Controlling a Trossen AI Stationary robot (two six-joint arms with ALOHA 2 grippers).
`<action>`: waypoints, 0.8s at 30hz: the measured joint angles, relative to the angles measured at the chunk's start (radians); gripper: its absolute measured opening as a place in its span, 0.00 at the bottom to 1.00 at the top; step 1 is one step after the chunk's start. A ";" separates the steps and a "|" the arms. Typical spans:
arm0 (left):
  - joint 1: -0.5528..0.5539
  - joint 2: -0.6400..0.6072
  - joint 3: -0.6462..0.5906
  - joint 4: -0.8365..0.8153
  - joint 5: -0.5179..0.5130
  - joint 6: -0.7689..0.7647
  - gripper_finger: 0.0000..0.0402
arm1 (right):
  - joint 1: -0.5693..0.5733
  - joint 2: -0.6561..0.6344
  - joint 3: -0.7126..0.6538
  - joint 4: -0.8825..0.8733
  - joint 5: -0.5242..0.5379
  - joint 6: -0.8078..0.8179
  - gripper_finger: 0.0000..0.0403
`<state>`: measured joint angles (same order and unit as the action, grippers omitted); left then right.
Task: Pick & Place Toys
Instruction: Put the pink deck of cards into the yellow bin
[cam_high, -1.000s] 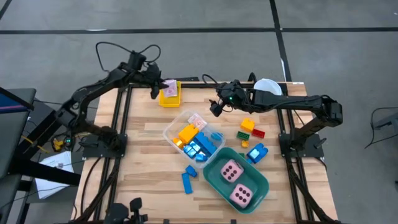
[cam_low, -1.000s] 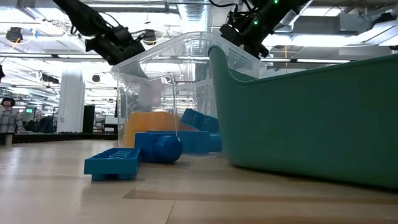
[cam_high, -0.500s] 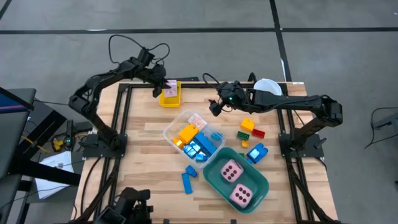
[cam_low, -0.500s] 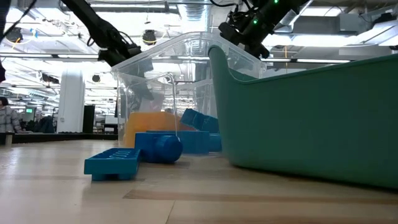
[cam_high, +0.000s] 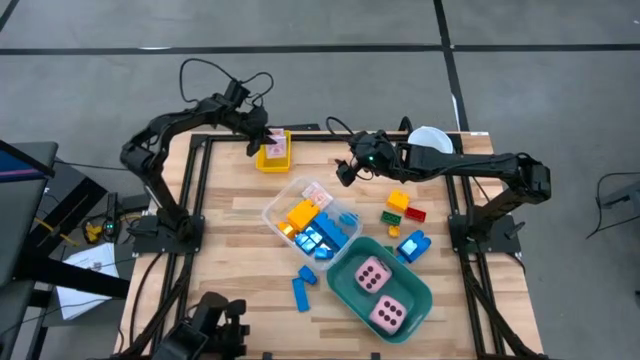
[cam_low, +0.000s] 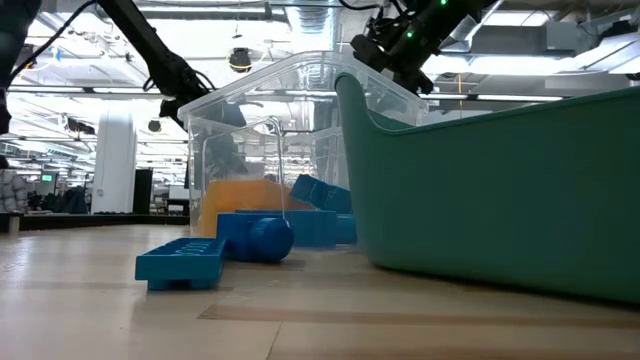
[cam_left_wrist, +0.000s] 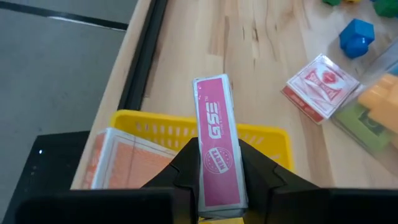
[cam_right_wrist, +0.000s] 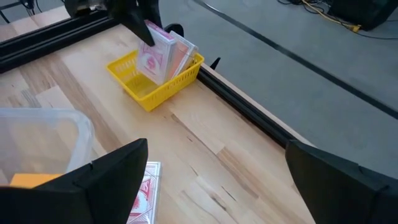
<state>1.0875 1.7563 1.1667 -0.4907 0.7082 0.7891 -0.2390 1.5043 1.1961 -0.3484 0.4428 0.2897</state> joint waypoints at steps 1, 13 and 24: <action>0.002 0.006 0.000 0.000 0.000 0.000 0.14 | -0.001 0.000 0.000 0.002 0.000 0.000 0.92; 0.019 0.038 -0.001 -0.008 0.005 0.026 0.14 | -0.027 0.000 0.000 0.015 0.001 0.000 0.92; 0.023 0.038 -0.001 -0.037 0.003 0.026 0.14 | -0.032 0.000 0.000 0.032 0.002 -0.005 0.92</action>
<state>1.1103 1.7943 1.1656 -0.5274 0.7116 0.8150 -0.2712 1.5043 1.1961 -0.3164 0.4447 0.2846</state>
